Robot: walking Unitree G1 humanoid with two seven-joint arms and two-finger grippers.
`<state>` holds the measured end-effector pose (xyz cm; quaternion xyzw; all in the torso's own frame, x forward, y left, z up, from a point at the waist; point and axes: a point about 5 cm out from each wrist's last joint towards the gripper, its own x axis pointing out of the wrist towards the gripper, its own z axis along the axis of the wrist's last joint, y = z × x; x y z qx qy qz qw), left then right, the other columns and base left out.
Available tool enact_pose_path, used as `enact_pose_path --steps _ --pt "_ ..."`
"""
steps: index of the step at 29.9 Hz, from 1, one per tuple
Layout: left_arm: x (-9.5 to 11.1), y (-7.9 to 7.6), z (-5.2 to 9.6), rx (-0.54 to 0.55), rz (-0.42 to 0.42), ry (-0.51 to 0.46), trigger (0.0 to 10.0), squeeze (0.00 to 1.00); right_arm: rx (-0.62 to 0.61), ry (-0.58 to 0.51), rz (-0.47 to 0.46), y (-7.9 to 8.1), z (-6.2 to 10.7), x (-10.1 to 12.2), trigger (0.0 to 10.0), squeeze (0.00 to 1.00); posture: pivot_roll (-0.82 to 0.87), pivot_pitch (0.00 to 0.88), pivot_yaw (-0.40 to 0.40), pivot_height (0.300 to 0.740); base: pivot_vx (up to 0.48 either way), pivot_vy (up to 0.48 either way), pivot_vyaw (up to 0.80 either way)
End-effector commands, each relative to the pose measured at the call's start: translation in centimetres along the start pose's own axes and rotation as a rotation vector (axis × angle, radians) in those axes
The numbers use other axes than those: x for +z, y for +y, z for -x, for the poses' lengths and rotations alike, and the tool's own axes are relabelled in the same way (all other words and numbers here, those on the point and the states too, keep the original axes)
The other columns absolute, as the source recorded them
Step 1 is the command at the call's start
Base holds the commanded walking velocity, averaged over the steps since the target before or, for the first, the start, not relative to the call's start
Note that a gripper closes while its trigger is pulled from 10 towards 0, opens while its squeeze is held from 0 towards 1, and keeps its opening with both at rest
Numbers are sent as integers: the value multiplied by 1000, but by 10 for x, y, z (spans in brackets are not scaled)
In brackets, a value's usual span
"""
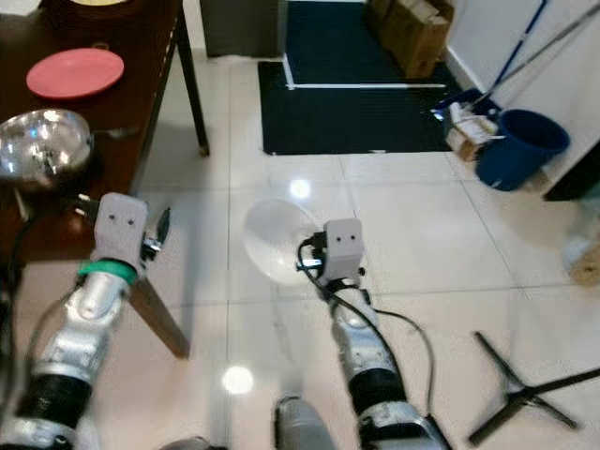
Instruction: Setting the table
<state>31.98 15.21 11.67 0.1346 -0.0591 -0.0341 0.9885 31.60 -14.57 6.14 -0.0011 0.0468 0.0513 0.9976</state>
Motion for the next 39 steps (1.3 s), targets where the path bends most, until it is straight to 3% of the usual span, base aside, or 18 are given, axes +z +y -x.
enact_pose_path --steps 1,18,22,24,28,29,32,33,36,39 --pt "-6 7 4 20 -11 36 10000 0 4 3 -13 4 2 -3 10000 0 -99 0 43 740 300 0 0" --pt "-3 9 3 60 82 77 10000 0 15 -3 -11 5 5 -3 10000 0 -105 0 33 740 18 0 0" --pt "-2 11 5 76 70 85 10000 0 35 -72 10 10 4 12 10000 0 -105 0 39 740 0 0 0" --pt "3 19 4 98 51 71 10000 0 60 -161 30 15 2 33 10000 0 -104 0 47 740 0 0 0" --pt "5 23 3 108 45 64 10000 0 76 -203 45 18 1 43 10000 0 -104 0 47 740 0 0 0" --pt "7 29 3 123 38 59 10000 0 103 -256 63 23 0 58 10000 0 -102 0 56 740 0 0 0" --pt "9 36 3 139 28 54 10000 0 129 -297 74 27 -2 70 10000 0 -100 0 58 740 0 0 0" --pt "12 50 4 172 7 44 10000 0 155 -341 67 33 -4 84 10000 0 -90 0 56 740 0 0 0" --pt "15 55 5 178 2 36 10000 0 154 -337 30 34 -5 85 10000 0 -84 0 53 740 0 0 0" --pt "19 50 7 144 7 27 10000 0 138 -317 -10 32 -3 81 10000 0 -78 0 52 740 0 0 0"
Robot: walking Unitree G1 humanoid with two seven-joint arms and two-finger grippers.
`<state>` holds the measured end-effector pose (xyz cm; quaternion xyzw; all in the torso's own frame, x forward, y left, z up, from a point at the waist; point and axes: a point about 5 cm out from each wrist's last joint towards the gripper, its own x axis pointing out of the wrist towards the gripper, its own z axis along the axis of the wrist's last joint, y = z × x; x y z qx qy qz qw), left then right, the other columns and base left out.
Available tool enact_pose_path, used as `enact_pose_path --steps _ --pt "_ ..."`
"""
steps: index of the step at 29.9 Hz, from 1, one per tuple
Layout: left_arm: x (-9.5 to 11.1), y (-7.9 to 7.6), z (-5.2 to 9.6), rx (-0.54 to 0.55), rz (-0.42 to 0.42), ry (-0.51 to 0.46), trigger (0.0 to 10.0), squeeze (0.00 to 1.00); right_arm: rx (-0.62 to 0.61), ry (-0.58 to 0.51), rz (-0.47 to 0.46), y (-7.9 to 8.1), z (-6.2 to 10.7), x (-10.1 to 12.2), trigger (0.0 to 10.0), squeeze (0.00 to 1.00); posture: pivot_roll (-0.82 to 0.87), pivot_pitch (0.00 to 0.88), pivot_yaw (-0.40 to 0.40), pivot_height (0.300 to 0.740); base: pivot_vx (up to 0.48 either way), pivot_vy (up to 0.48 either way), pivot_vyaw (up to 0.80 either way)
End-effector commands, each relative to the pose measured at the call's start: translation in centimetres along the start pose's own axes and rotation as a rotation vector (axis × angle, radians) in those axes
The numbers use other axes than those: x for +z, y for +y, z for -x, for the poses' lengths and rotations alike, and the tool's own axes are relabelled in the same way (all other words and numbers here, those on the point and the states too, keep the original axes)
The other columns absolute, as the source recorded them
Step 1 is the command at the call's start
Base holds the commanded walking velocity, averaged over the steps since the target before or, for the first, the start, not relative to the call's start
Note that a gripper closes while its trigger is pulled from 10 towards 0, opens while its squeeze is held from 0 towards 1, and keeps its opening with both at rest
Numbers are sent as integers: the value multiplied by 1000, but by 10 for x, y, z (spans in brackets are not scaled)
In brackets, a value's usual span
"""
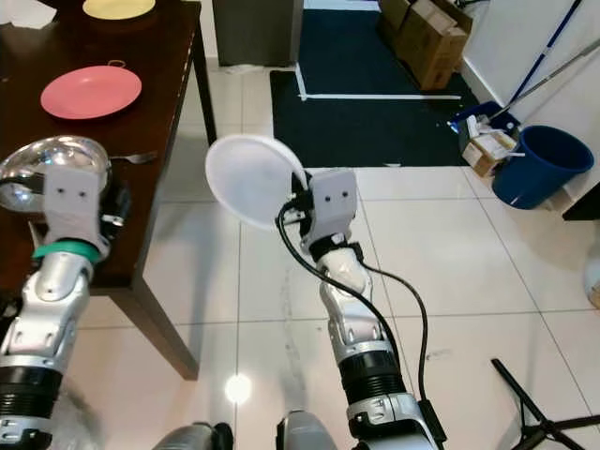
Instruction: Setting the table
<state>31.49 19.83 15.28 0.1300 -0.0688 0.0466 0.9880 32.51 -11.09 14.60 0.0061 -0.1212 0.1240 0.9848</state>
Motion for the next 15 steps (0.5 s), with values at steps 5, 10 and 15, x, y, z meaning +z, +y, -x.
enact_pose_path --steps 5,10,15 --pt "-4 -22 14 -109 30 29 10000 0 -79 58 -63 -11 10 -10 10000 0 -92 0 54 740 0 0 0" --pt "-6 -35 21 -162 53 42 10000 0 -120 86 -94 -18 16 -14 10000 0 -101 0 53 740 0 0 0" --pt "-5 -52 25 -229 76 46 10000 0 -136 109 -103 -22 22 -16 10000 0 -120 0 56 740 0 0 0"
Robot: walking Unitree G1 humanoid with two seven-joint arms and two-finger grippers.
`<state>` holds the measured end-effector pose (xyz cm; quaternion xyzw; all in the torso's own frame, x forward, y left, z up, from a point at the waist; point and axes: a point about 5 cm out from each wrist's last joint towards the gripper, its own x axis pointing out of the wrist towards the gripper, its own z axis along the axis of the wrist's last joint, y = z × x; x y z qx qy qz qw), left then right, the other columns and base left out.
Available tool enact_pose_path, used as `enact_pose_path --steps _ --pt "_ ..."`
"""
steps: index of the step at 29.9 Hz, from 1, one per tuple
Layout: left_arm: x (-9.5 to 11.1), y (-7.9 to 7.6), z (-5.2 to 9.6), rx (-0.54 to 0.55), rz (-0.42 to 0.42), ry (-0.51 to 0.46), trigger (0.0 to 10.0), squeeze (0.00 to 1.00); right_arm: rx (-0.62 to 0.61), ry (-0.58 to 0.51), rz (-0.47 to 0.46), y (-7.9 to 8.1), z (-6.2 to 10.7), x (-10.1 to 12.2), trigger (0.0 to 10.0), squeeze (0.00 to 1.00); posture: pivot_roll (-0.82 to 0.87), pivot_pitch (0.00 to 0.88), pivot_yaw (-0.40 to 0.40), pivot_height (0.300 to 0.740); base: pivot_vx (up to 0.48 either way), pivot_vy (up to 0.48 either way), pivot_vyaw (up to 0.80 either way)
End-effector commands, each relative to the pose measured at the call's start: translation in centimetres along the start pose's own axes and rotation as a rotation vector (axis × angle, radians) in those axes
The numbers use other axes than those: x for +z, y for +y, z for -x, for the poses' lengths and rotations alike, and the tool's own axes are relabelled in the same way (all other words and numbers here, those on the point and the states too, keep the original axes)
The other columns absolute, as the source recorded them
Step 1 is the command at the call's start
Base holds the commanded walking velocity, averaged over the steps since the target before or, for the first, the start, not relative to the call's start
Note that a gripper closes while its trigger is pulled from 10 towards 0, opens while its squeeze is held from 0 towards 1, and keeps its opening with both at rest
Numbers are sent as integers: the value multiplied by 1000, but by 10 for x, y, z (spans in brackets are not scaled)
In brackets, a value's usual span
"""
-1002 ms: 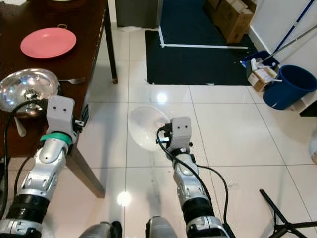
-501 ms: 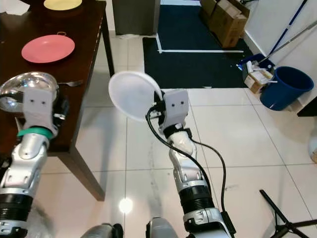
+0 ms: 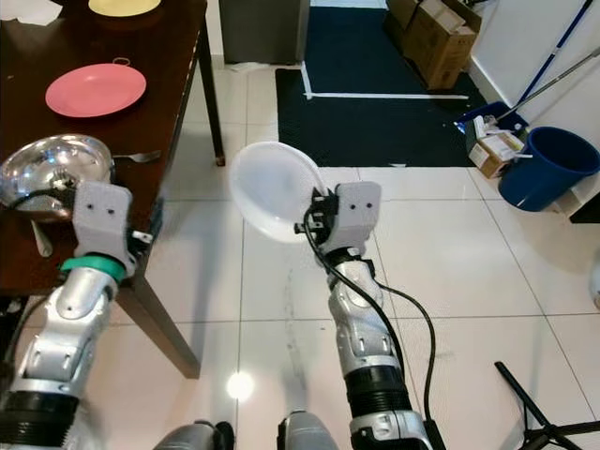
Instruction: Setting the table
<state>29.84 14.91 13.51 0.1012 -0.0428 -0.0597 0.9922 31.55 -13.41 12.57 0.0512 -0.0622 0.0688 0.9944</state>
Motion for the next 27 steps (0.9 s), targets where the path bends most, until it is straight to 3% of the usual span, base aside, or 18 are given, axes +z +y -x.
enact_pose_path --steps 1,27 --pt "-3 -3 2 -14 7 19 10000 0 -12 2 -13 -2 2 0 10000 0 -120 0 56 740 0 0 0" --pt "2 -15 -2 -62 4 25 10000 0 -20 47 -44 0 9 -4 10000 0 -135 0 66 740 0 0 0"
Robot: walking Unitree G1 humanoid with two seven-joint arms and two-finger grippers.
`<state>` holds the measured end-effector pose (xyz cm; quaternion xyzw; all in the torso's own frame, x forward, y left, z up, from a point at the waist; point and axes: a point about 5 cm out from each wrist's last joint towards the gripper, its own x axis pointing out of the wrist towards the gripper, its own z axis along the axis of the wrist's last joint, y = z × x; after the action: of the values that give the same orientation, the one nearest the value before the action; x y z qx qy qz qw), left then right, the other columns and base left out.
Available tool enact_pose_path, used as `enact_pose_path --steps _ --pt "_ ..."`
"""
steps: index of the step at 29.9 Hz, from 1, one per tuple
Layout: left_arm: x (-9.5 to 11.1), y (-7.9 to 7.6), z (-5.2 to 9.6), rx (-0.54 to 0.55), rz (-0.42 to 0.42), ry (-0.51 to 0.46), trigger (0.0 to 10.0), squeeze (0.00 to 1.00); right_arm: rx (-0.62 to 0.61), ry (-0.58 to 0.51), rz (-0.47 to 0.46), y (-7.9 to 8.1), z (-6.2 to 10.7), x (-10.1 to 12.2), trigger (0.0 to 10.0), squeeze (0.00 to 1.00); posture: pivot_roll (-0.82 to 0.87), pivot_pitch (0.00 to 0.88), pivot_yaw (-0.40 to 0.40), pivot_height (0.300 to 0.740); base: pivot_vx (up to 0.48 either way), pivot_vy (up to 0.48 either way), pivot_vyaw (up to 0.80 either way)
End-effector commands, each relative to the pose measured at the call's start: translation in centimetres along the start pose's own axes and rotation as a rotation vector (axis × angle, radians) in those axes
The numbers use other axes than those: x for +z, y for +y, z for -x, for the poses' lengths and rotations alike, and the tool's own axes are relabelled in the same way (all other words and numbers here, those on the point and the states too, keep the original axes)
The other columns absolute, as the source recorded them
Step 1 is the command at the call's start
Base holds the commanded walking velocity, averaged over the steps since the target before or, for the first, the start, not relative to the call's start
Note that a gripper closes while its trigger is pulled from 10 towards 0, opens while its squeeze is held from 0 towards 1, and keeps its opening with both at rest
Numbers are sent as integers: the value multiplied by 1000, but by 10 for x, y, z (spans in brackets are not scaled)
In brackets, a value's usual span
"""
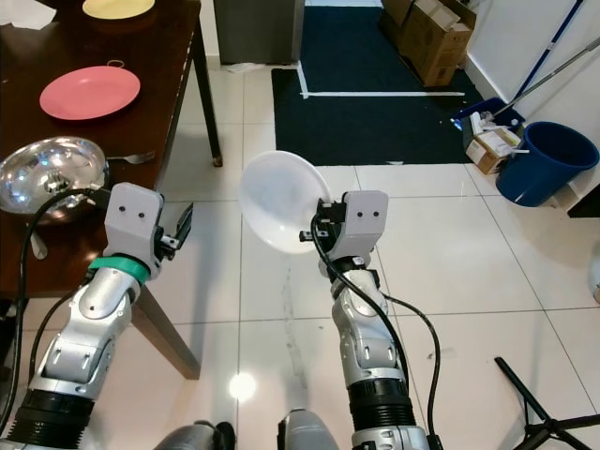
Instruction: Setting the table
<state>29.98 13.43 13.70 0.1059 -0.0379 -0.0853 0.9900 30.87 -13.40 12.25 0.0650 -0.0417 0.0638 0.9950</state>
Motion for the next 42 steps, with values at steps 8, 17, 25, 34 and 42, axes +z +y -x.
enact_pose_path --steps 8,17,25,34,42 --pt "-4 0 1 1 39 30 10000 0 -18 6 -36 -3 2 0 10000 0 -134 0 64 740 0 0 155" --pt "-6 2 1 8 32 37 10000 0 -30 -15 -39 -4 -1 5 10000 0 -131 0 64 740 0 0 790" --pt "-6 2 1 13 26 43 10000 0 -27 -12 -40 -3 -1 5 10000 0 -129 0 64 740 0 0 794" --pt "-6 3 0 13 25 43 10000 0 -23 -8 -40 -3 0 4 10000 0 -128 0 67 740 0 0 793" --pt "-5 3 -1 12 25 43 10000 0 -25 -9 -39 -4 0 4 10000 0 -131 0 68 740 0 0 792"
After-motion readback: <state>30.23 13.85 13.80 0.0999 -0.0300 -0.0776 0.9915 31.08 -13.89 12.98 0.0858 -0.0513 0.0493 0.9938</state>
